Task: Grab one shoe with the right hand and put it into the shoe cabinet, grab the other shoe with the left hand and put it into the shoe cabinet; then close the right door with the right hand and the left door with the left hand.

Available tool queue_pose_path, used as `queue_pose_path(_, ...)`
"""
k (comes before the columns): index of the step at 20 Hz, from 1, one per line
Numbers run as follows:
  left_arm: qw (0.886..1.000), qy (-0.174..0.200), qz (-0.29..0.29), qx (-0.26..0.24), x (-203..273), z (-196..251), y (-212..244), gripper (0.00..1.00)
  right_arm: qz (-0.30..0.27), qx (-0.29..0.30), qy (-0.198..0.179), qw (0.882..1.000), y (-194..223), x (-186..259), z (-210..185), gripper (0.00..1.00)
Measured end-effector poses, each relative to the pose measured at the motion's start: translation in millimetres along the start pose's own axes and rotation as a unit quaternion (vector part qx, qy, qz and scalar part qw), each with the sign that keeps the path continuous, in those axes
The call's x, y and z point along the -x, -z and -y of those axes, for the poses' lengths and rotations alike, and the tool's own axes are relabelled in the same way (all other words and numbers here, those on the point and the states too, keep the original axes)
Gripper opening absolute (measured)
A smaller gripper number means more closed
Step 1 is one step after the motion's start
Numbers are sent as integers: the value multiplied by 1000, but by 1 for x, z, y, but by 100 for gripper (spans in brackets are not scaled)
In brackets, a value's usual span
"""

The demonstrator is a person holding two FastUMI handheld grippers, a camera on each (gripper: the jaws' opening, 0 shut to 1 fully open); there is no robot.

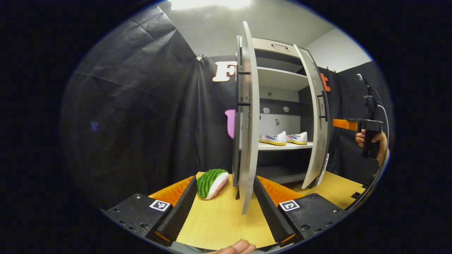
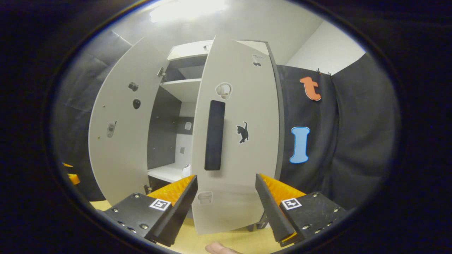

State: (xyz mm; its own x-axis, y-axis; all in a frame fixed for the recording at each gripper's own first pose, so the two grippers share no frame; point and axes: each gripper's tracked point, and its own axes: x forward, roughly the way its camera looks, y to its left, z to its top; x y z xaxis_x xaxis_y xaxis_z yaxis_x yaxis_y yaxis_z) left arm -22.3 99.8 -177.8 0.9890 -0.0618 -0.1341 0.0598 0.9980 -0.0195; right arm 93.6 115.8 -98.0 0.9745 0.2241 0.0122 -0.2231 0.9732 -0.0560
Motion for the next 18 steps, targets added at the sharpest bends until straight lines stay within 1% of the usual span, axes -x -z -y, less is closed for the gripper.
queue_pose_path(2, 1000, -16, 5, -5, -4, -13, -6, 93, 6, -4, 1, 1000, -1, 17, 2, 98)
queue_pose_path(3, 1000, -26, 9, -3, -7, -21, -11, 96, 8, -5, 0, 1000, 0, 25, 3, 98)
queue_pose_path(5, 999, -44, 19, 7, -14, -37, -26, 96, 3, -5, 9, 1000, 7, 41, 6, 98)
queue_pose_path(6, 998, -49, 27, 15, -17, -43, -35, 94, -1, -7, 16, 1000, 10, 47, 10, 98)
queue_pose_path(9, 998, -39, 39, 25, -27, -45, -52, 94, -13, -22, 15, 1000, 21, 67, 8, 99)
queue_pose_path(12, 997, -56, 45, 8, -37, -66, -70, 96, -13, -31, 16, 999, 27, 83, 9, 98)
queue_pose_path(13, 997, -58, 46, 6, -41, -68, -77, 93, -10, -37, 13, 999, 26, 88, 7, 98)
queue_pose_path(14, 998, -54, 45, 6, -46, -68, -84, 94, -8, -39, 7, 999, 26, 91, 4, 98)
queue_pose_path(17, 998, -44, 39, 13, -70, -70, -103, 96, -9, -20, -1, 1000, 24, 100, 0, 98)
queue_pose_path(18, 998, -42, 37, 17, -78, -71, -109, 93, -9, -13, 0, 1000, 23, 103, -1, 98)
